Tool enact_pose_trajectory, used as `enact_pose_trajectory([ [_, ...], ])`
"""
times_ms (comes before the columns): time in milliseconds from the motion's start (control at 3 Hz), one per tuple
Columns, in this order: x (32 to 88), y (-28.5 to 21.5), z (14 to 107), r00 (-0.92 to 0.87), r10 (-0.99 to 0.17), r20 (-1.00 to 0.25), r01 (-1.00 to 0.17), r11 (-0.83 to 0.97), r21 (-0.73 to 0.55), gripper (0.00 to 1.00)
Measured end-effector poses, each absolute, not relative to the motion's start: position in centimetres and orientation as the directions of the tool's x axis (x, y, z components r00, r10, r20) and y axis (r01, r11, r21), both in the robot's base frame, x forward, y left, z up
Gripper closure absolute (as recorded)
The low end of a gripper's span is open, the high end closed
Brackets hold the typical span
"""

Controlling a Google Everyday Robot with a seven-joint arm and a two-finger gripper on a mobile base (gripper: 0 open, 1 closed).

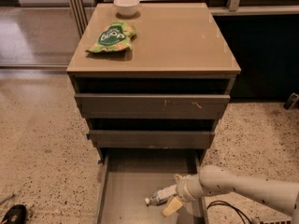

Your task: Pick blue plastic bottle from bottom drawer and place on counter

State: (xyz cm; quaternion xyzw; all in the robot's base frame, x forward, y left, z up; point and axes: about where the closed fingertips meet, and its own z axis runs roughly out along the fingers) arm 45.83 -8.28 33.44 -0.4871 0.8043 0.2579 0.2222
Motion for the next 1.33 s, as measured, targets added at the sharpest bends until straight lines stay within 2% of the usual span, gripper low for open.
enact_pose_trajectory([
  [667, 45.9, -6.9, 33.5, -0.408, -0.7, -0.586, -0.909, 0.373, 0.188, 0.0],
  [1333, 46.3, -3.9, 28.9, -0.467, -0.701, -0.539, -0.881, 0.422, 0.213, 0.0],
])
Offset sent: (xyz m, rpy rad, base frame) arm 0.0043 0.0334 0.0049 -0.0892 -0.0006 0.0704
